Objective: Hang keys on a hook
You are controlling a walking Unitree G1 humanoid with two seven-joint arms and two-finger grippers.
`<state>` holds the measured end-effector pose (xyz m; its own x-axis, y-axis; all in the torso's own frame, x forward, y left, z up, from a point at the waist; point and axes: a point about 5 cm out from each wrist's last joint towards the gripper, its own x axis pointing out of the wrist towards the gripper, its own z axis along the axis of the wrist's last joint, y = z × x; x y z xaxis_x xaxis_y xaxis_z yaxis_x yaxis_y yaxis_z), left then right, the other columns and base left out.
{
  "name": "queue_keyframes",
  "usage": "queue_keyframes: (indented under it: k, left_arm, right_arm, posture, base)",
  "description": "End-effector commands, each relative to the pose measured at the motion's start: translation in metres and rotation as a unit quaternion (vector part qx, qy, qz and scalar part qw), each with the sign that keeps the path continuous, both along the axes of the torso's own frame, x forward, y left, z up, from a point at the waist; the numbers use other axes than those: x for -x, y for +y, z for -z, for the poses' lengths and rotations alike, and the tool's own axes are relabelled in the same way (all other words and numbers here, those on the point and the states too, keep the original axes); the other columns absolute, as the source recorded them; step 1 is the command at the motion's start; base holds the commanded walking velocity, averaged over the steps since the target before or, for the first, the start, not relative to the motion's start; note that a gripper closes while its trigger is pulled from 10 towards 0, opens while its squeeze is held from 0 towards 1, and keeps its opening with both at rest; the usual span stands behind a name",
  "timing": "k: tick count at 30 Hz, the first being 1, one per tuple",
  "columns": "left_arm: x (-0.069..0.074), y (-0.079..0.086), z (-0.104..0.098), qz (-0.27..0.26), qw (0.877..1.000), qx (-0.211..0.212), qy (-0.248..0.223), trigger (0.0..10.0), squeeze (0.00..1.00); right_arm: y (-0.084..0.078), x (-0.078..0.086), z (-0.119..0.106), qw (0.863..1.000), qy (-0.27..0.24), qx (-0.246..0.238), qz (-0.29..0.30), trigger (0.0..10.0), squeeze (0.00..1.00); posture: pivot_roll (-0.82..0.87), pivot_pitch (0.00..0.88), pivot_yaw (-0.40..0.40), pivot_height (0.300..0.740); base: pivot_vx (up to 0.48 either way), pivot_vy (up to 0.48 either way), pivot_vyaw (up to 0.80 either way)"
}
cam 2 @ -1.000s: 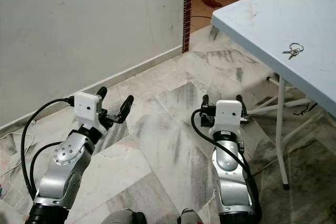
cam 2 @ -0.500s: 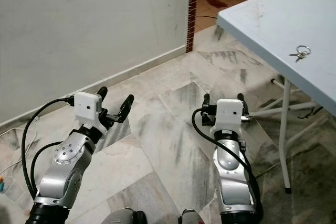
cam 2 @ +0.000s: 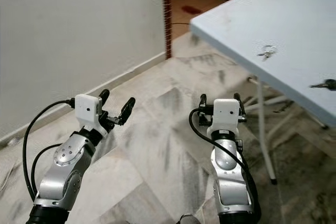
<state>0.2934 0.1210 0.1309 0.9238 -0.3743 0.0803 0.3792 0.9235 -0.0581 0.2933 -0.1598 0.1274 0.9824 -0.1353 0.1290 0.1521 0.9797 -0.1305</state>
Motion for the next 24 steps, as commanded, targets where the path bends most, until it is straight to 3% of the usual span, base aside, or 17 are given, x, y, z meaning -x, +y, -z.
queue_keyframes:
  k: [1, 7, 24]
  left_arm:
    - [0.0014, 0.0044, 0.0008, -0.005, 1.000, -0.005, 0.003, 10.0, 0.00]
    - [0.0018, 0.0047, 0.0012, -0.004, 1.000, -0.006, 0.006, 10.0, 0.00]
    - [0.0042, 0.0044, 0.0027, -0.004, 1.000, -0.005, 0.011, 10.0, 0.00]
  right_arm:
    - [0.0039, 0.0007, -0.0015, 1.000, -0.003, 0.000, -0.008, 10.0, 0.00]
    - [0.0053, 0.0009, -0.0006, 1.000, -0.001, 0.000, -0.011, 10.0, 0.00]
    - [0.0079, 0.0018, -0.0024, 1.000, -0.007, 0.003, -0.018, 10.0, 0.00]
  posture:
    - [-0.09, 0.174, 0.084, 0.740]
    - [-0.09, 0.178, 0.083, 0.740]
    - [-0.09, 0.185, 0.080, 0.740]
  base:
    - [0.289, 0.000, -0.77]
    - [0.269, 0.000, -0.77]
    - [0.000, 0.000, -0.74]
